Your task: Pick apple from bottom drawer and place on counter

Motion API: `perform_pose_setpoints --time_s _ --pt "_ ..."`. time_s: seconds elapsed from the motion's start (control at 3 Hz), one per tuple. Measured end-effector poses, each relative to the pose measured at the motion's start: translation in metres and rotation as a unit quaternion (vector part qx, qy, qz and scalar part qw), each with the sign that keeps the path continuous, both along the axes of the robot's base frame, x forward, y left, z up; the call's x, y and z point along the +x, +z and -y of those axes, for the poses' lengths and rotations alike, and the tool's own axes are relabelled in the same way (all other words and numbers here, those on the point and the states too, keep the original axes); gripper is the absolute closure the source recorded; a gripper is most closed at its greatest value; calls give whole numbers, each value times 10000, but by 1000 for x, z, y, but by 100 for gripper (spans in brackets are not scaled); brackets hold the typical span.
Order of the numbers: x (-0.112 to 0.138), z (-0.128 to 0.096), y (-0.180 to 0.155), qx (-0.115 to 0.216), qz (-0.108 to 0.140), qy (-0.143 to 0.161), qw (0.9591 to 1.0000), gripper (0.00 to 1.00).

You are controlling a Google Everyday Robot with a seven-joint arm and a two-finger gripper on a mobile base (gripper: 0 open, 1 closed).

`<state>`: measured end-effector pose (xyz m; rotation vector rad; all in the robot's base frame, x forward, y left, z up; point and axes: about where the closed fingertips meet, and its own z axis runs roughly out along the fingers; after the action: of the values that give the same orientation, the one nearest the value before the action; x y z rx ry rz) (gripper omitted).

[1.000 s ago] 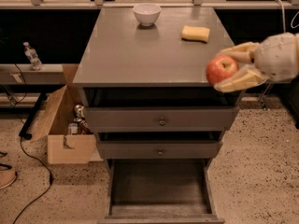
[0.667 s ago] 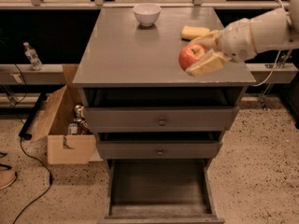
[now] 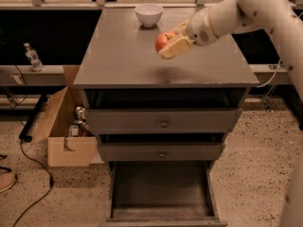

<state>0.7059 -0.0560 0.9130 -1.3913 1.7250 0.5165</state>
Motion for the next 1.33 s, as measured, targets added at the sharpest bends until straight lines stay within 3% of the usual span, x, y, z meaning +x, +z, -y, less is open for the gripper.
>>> perform_pose_setpoints --time_s 0.33,1.0,1.33 --pt "27 -25 -8 14 -355 -171 9992 100" --pt "65 -46 -40 -268 -897 -617 9937 100" --pt "78 -48 -52 -359 -989 -858 9907 73"
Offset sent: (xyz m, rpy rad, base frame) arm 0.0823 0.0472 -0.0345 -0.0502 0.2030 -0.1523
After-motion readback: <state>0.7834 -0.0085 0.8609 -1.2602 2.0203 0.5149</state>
